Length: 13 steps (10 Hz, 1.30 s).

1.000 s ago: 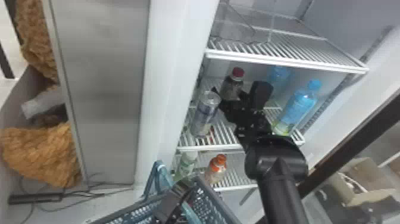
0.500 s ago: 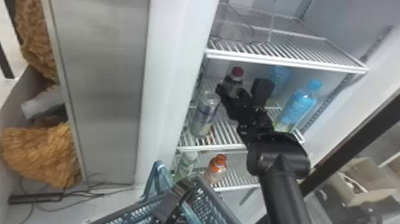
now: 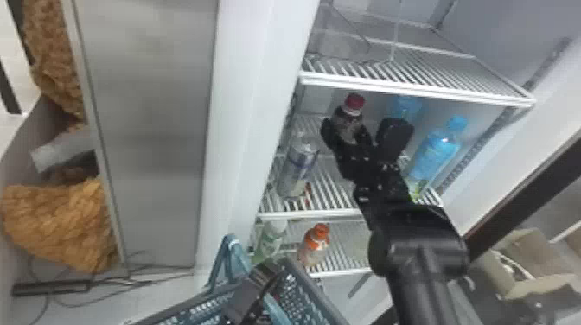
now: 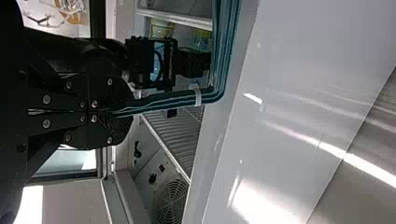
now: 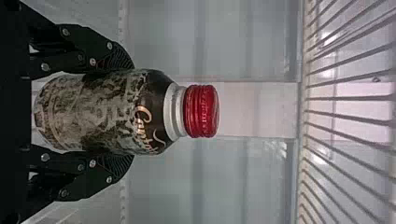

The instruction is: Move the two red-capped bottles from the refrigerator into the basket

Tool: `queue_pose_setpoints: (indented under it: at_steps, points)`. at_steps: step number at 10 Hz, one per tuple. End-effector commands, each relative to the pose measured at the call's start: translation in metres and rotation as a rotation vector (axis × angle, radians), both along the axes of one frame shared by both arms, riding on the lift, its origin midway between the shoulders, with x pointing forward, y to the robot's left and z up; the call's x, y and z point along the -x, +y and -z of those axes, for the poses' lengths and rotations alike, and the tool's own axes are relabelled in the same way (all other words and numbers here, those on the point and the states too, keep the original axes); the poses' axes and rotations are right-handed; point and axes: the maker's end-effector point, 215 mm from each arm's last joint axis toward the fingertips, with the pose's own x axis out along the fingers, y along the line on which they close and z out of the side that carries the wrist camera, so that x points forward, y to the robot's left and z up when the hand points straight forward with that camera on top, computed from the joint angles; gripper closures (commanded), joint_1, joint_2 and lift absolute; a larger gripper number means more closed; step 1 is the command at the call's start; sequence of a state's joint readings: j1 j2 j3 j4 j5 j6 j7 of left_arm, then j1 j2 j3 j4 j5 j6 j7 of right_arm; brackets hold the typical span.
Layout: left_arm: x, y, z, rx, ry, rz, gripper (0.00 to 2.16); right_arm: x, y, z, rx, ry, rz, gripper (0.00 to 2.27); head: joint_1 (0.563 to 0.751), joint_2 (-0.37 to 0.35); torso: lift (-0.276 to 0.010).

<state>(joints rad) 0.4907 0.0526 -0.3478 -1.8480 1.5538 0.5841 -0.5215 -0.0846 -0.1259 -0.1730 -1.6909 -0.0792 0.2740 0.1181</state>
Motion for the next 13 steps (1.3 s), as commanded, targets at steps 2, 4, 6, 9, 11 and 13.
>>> queue_pose_setpoints:
  at_steps: [2, 4, 6, 9, 11, 13]
  points:
    - [0.000, 0.000, 0.000, 0.000, -0.001, 0.001, 1.20, 0.045, 0.018, -0.009, -0.024, -0.002, -0.044, 1.28, 0.695, -0.350, 0.000]
    - [0.002, -0.002, 0.000, 0.001, 0.001, 0.006, 1.20, 0.073, 0.030, -0.013, -0.042, 0.004, -0.074, 1.28, 0.695, -0.350, 0.000]
    - [0.003, -0.003, 0.000, 0.000, 0.000, 0.011, 1.20, 0.098, 0.033, -0.023, -0.048, -0.001, -0.086, 1.28, 0.695, -0.350, 0.000]
    - [0.004, -0.003, 0.001, -0.002, 0.000, 0.014, 1.20, 0.137, 0.033, -0.027, -0.046, 0.028, -0.089, 1.28, 0.695, -0.350, 0.000]
    - [0.004, -0.003, 0.001, 0.000, 0.002, 0.013, 1.20, 0.161, 0.034, -0.027, -0.045, 0.053, -0.092, 1.28, 0.695, -0.350, 0.000]
    - [0.005, -0.004, 0.001, 0.001, 0.004, 0.012, 1.20, 0.181, 0.042, -0.032, -0.061, 0.062, -0.105, 1.28, 0.695, -0.350, 0.000]
